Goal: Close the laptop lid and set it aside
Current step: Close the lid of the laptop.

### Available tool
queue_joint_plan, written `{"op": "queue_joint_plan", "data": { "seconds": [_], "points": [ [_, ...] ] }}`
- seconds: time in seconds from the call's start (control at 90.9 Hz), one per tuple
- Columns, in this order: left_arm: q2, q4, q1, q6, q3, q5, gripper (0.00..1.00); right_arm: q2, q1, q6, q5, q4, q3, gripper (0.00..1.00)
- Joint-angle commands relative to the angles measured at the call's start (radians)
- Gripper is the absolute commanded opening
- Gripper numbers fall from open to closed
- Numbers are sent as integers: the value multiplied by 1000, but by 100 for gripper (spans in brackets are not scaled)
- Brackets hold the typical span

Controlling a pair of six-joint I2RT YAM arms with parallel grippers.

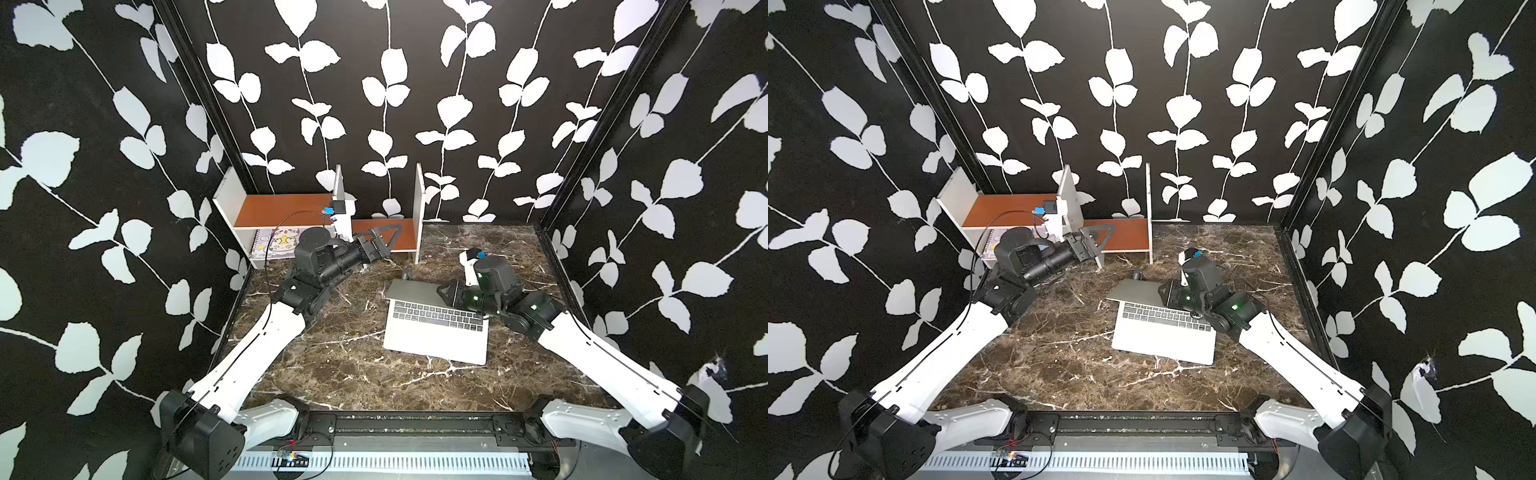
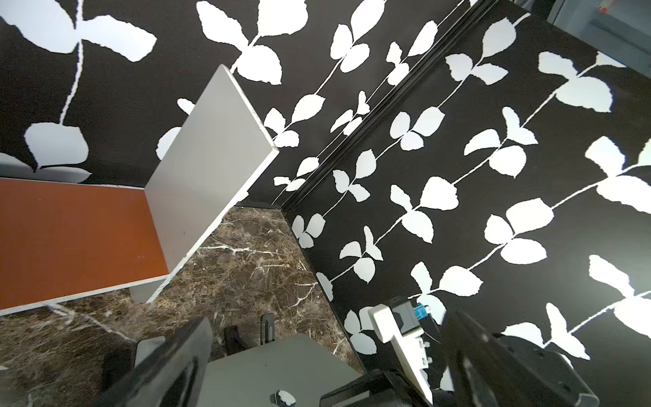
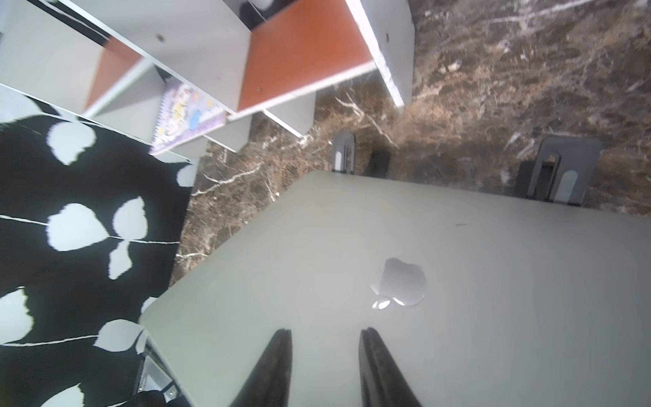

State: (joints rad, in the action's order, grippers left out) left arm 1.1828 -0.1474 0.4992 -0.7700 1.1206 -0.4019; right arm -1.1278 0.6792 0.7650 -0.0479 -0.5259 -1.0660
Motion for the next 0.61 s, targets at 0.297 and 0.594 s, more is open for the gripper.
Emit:
{"op": "queue_joint_plan", "data": {
  "seconds": [0.297, 0.594],
  "points": [
    [58, -27, 99, -18, 127, -28, 98, 199, -164, 177, -164, 327, 216, 35],
    [165, 160, 195, 30, 225, 15, 90, 134, -165, 249, -222, 285, 220, 23]
  ]
}}
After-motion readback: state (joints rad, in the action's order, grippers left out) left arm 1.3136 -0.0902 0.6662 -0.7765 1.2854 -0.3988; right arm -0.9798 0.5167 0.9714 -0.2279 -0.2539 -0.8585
